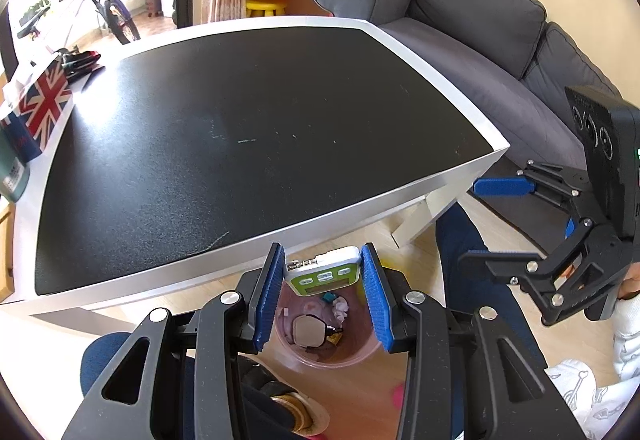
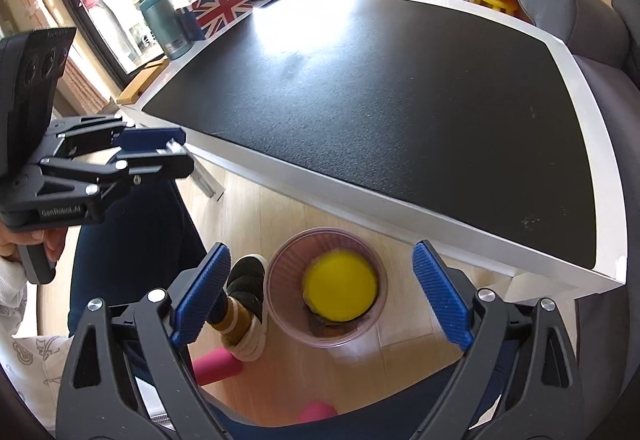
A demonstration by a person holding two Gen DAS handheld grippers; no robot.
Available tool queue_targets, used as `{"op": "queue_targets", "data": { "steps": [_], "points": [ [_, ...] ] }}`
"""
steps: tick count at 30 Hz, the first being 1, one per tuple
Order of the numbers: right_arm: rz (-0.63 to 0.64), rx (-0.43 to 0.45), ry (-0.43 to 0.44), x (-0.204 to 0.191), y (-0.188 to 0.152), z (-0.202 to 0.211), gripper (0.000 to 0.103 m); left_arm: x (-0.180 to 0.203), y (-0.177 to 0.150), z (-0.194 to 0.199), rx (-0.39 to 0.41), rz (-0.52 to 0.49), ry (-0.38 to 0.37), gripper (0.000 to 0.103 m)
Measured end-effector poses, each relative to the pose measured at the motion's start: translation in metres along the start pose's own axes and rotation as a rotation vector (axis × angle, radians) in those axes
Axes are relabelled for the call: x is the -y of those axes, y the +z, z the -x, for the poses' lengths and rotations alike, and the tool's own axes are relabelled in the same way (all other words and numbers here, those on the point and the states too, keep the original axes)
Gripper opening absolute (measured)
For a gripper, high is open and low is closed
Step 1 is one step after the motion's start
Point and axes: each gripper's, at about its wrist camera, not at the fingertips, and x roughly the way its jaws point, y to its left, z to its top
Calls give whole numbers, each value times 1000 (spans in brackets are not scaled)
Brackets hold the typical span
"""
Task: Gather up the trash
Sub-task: 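Carry yellow pouch and card reader over the wastebasket and open both grippers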
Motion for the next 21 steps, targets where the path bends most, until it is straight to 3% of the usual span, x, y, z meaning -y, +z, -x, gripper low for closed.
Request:
{"op": "queue_targets", "data": {
  "steps": [21],
  "points": [
    [-62,23,-24,21,-4,13,92,13,-8,-23,-56,-32,-36,39]
  ]
}}
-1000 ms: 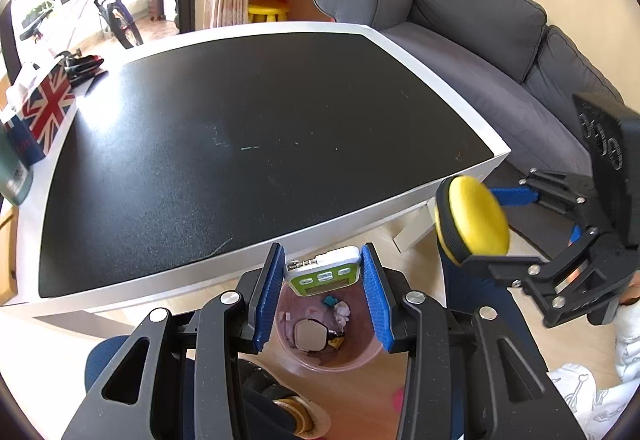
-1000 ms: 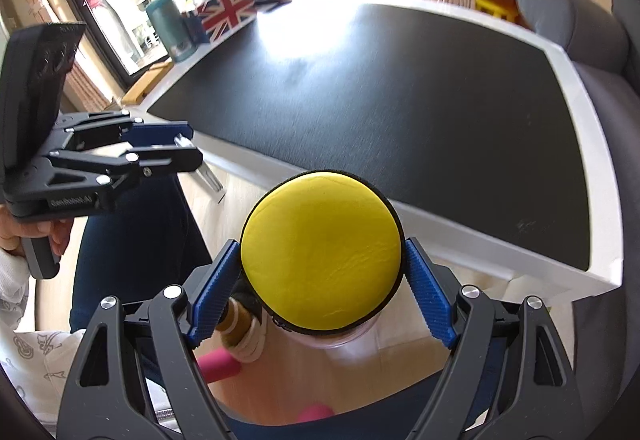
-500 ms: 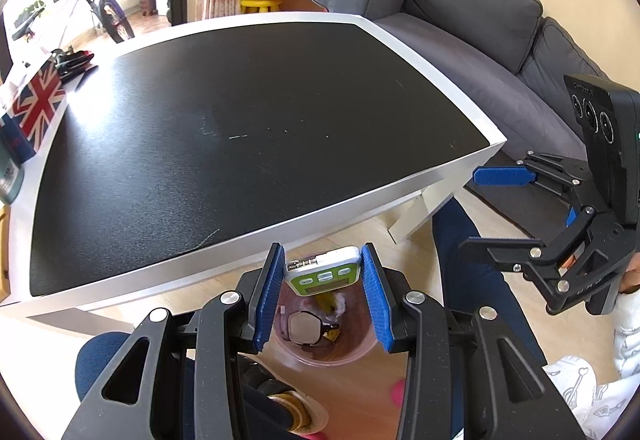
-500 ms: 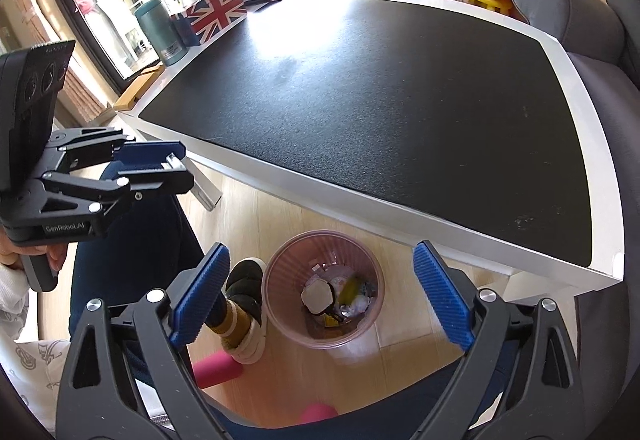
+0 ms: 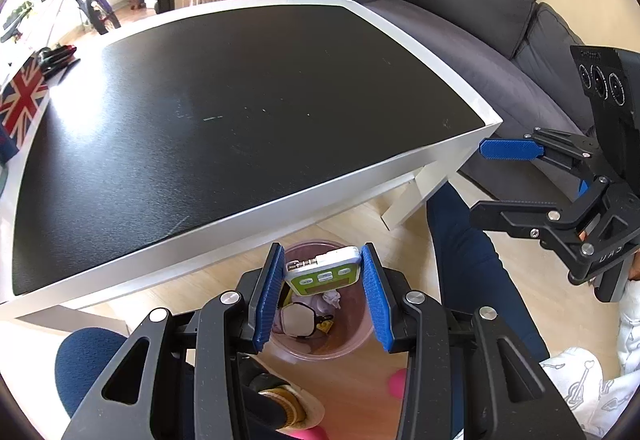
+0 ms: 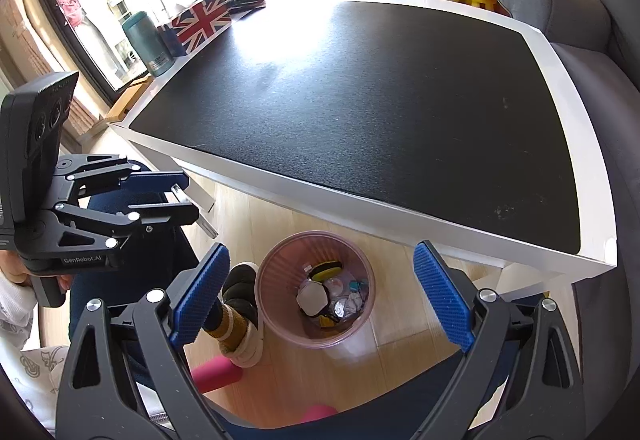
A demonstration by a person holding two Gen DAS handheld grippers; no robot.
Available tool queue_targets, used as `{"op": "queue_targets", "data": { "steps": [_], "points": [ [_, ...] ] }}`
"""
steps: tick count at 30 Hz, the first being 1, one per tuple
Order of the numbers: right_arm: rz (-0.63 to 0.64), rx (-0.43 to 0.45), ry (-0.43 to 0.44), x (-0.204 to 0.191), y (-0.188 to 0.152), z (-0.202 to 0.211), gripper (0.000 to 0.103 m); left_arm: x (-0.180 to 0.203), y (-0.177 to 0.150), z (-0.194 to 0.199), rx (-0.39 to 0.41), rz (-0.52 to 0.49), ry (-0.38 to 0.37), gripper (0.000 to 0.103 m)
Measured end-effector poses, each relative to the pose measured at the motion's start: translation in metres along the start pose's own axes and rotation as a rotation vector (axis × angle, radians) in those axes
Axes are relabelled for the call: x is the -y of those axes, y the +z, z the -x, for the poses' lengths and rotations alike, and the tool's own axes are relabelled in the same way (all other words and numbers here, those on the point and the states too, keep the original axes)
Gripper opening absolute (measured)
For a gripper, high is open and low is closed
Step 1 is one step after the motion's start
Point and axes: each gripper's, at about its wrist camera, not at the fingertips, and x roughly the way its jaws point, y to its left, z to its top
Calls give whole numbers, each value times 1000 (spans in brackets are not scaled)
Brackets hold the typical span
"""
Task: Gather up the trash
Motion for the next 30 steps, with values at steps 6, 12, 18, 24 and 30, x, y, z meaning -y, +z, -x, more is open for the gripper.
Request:
{"op": "queue_targets", "data": {
  "steps": [6,12,18,24,30],
  "points": [
    [-11,5,-3,5,1,2,92,2,2,-3,-7,-1,-10,39],
    [-17,11,-7,8,2,4,92,-2,5,-2,2,1,-8,66],
    [-19,9,-8,8,2,2,92,-7,6,2,30,15,21,93],
    [-18,3,-4,6,3,0,92,-9,6,4,34,22,32,95],
    [-15,17,-4,5,8,3,92,-13,9,12,58,45,43,95]
  ]
}}
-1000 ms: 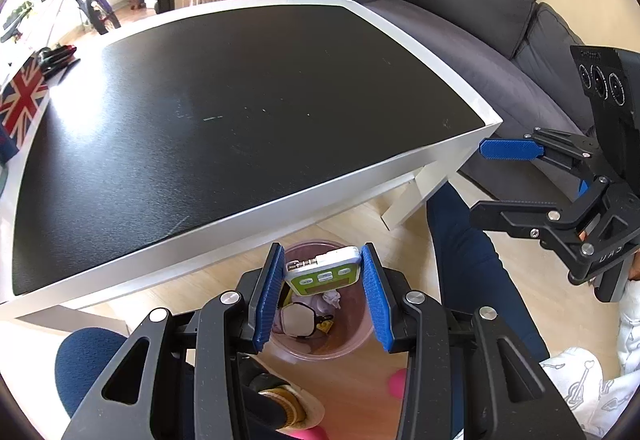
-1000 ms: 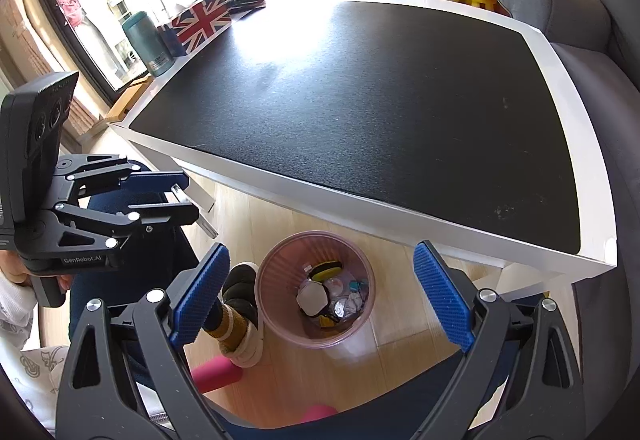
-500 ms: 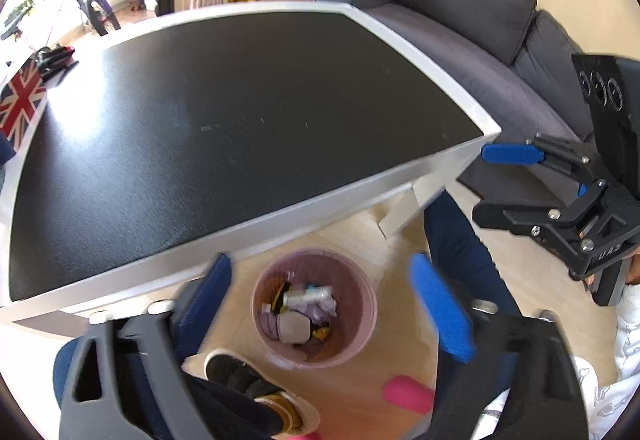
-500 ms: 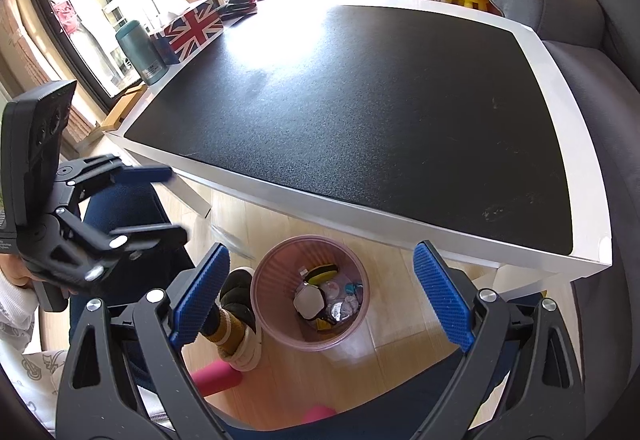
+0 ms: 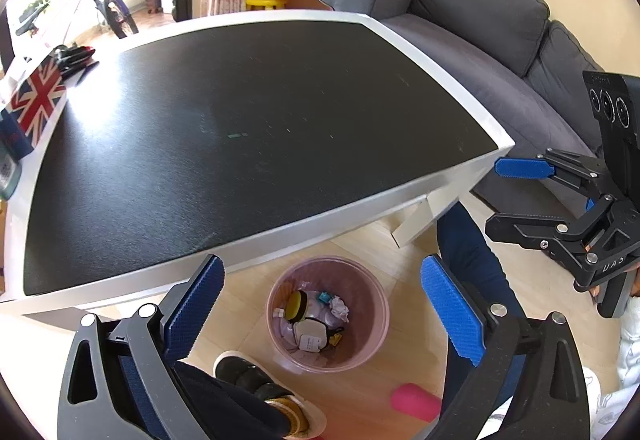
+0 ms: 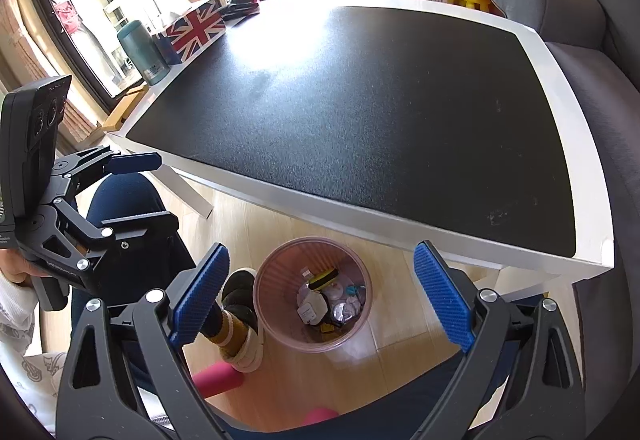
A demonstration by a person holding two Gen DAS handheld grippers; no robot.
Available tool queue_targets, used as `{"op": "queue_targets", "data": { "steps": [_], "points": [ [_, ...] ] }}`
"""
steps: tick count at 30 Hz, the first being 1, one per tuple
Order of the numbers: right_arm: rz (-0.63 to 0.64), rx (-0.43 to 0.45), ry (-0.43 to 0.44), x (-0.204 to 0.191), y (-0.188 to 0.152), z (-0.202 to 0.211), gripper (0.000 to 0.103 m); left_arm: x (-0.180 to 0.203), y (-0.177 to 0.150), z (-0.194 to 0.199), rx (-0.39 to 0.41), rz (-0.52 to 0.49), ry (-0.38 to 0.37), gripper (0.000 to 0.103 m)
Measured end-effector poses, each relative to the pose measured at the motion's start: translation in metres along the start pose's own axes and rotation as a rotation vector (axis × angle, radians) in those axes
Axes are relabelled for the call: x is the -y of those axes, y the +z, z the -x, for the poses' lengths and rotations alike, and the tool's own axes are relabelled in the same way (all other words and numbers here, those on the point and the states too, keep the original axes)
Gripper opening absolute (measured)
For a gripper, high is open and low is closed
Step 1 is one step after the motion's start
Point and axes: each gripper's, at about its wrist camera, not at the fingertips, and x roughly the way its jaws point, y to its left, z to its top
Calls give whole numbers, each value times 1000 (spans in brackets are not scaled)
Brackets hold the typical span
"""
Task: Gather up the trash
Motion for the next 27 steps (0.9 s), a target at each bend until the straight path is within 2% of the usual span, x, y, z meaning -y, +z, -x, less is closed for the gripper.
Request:
{"op": "queue_targets", "data": {
  "steps": [8,14,27],
  "points": [
    [-4,59,-19,1,24,13,95,-17,21,17,69,50,17,95],
    [4,123,-62,3,51,26,96,-26,38,28,125,47,41,95],
    [34,223,-79,1,103,48,97,-39,83,52,210,16,79,95]
  ]
}}
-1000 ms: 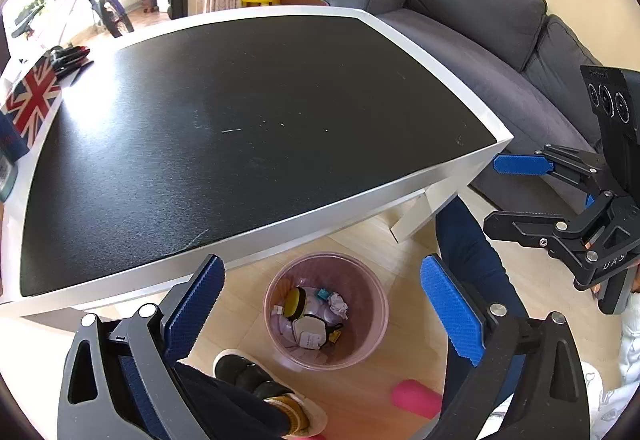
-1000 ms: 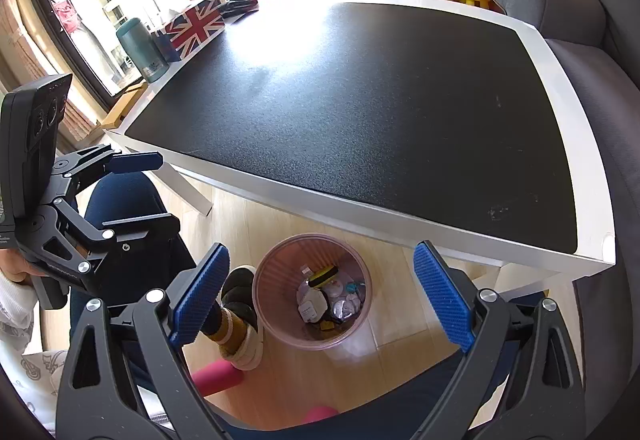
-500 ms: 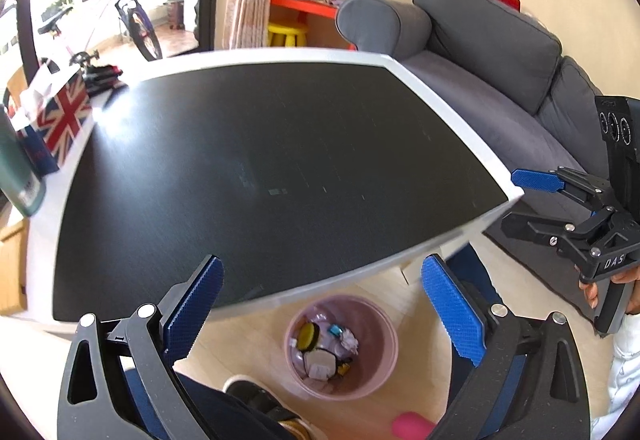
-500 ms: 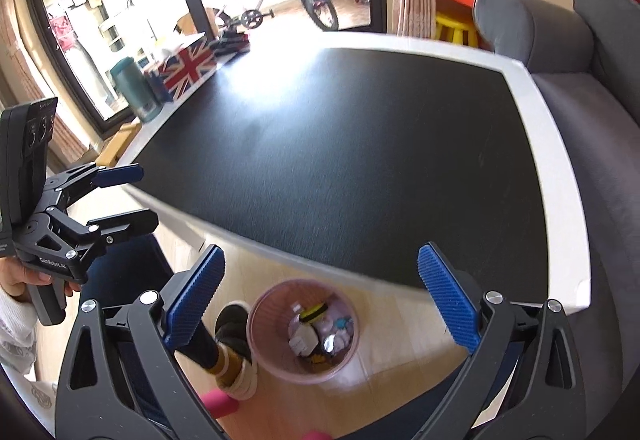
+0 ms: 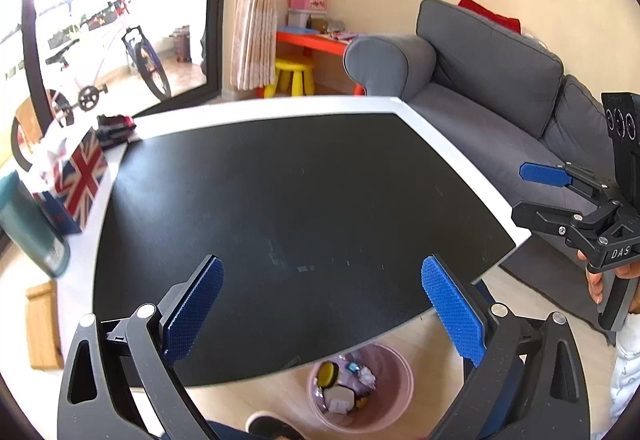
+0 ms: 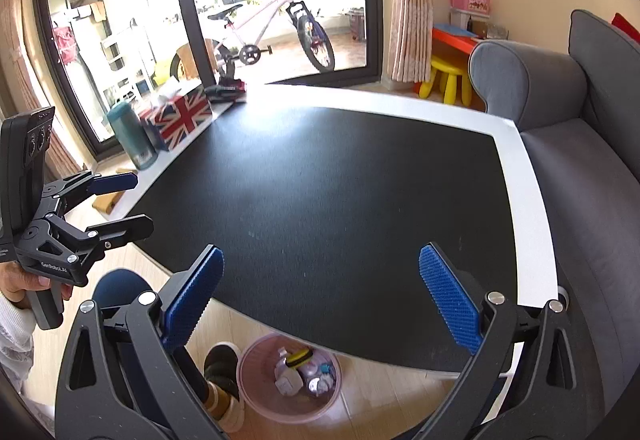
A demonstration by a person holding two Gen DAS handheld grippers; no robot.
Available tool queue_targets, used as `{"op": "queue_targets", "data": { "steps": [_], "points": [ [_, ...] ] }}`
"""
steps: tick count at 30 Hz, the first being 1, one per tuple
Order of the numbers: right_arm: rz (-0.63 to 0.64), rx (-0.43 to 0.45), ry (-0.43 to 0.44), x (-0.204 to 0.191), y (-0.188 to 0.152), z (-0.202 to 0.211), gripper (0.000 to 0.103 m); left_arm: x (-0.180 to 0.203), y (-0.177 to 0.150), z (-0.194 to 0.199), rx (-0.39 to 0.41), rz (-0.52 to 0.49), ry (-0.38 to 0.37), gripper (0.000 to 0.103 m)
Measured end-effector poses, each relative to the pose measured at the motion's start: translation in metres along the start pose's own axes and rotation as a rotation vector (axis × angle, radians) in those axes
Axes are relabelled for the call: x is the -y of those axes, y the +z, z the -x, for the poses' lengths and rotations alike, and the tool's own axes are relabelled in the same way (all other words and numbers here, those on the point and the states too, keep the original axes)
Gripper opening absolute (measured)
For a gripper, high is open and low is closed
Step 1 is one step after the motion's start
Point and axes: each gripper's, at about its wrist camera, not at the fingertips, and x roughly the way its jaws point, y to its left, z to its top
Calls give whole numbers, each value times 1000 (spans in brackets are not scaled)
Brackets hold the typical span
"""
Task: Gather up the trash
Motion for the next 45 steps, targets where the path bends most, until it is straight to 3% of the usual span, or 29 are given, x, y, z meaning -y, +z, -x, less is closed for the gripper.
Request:
{"op": "queue_targets", "data": {
  "steps": [8,16,19,45],
  "points": [
    [6,25,4,-1,14,3,97,-4,15,-3,-15,9,39,96],
    [7,22,3,-1,15,3,97,-5,13,-6,-24,17,12,97],
    [5,22,6,-1,15,3,97,-2,12,-4,-4,4,77,97],
    [4,19,6,-2,14,0,97,-3,12,-3,0,17,38,97]
  ]
}}
